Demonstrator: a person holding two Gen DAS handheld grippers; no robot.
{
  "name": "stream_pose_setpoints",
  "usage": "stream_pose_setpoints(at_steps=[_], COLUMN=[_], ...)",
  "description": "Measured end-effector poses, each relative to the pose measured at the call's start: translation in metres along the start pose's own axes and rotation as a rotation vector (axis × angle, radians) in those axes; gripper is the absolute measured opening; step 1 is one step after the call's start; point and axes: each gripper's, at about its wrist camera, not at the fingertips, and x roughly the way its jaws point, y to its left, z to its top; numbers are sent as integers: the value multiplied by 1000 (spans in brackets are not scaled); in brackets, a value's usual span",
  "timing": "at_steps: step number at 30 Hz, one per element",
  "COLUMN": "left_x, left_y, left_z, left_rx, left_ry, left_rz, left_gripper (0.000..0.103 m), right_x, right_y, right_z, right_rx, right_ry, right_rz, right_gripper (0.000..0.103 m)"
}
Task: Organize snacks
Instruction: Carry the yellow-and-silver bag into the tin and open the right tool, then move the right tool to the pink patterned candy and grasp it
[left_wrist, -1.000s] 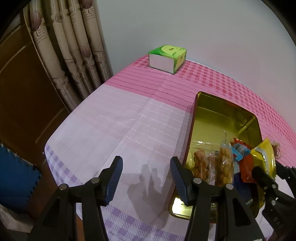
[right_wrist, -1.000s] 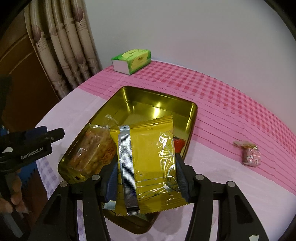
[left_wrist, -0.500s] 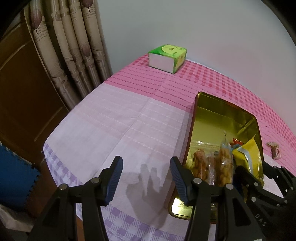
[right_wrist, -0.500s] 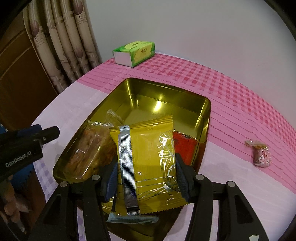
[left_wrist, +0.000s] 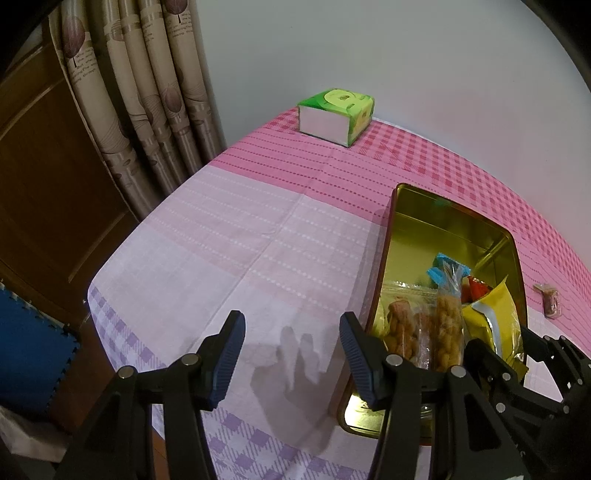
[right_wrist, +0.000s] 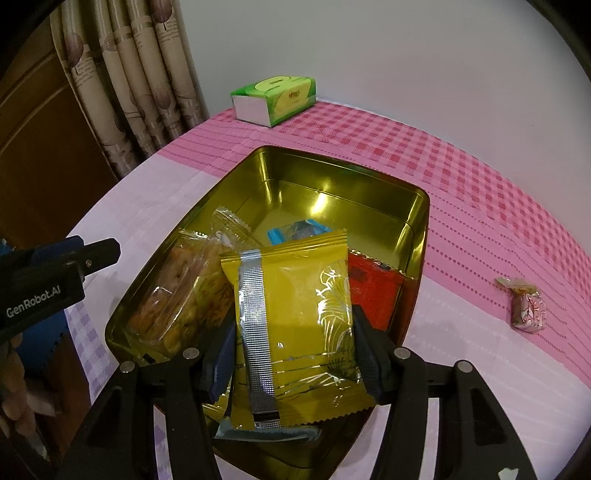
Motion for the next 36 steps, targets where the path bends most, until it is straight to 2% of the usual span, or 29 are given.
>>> stream_pose_setpoints(at_steps=[7, 19, 25, 36], left_x=[0, -2, -3, -3], left_y=[0, 1, 5, 2], left_z=[0, 0, 2, 0], left_rx=[1, -2, -3, 11], left_ry=[0, -2, -8, -4], left_rz=[0, 5, 9, 12], left_gripper=[55, 55, 55, 55], right_x=[-3, -24, -35, -39], right_y=[0, -22, -59, -172], right_z=[-1, -1, -7, -27], right_rx=[-4, 36, 97, 276], right_ry=[-9, -61, -82, -79], right_rz=[1, 4, -50, -224], right_gripper=[63, 65, 66, 67])
